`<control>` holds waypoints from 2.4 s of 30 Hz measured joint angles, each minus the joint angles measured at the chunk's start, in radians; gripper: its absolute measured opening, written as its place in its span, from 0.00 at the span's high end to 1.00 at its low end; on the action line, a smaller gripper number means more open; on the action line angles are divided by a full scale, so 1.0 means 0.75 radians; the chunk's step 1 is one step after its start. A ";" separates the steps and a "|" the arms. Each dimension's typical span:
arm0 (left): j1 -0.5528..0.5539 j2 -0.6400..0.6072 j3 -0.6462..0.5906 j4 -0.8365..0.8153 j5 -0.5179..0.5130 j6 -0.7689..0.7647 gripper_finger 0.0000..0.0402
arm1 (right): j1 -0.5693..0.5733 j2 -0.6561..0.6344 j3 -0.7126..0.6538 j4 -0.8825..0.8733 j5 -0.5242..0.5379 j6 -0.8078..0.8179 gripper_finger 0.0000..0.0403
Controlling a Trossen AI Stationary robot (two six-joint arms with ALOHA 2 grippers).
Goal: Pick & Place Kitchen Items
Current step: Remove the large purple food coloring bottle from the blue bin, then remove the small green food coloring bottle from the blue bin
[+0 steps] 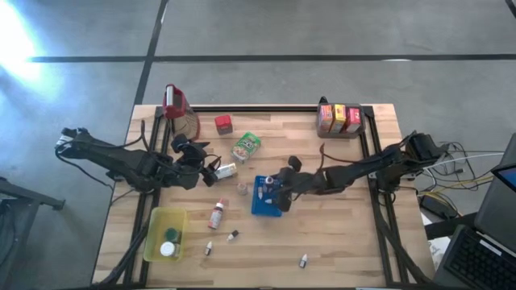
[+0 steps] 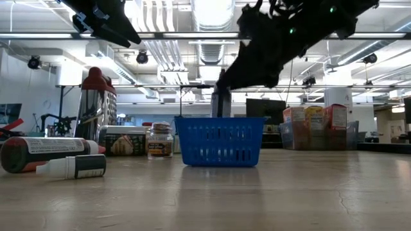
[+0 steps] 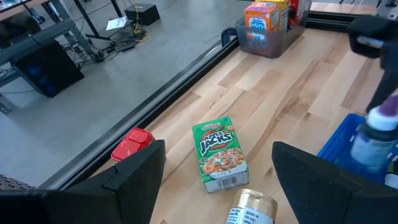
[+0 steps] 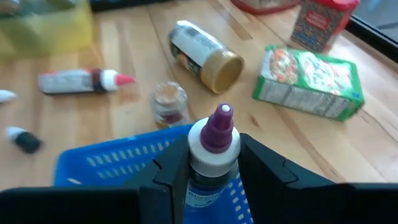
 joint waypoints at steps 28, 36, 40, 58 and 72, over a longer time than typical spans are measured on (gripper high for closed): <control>0.000 0.000 0.000 0.000 0.000 0.000 0.25 | -0.353 -0.123 -0.066 -0.067 0.006 -0.150 0.71; 0.000 0.000 0.000 0.000 0.000 0.000 0.25 | -0.380 0.008 -0.066 -0.013 0.001 -0.150 0.72; 0.000 0.000 0.000 0.000 0.000 0.000 0.25 | -0.388 0.056 -0.067 0.017 0.003 -0.148 0.71; 0.000 0.000 0.000 0.000 0.000 0.000 0.25 | -0.391 0.036 -0.067 0.010 -0.029 -0.138 0.53; 0.000 0.000 0.000 0.000 0.000 0.000 0.25 | -0.202 -0.304 -0.063 -0.243 -0.037 -0.204 0.48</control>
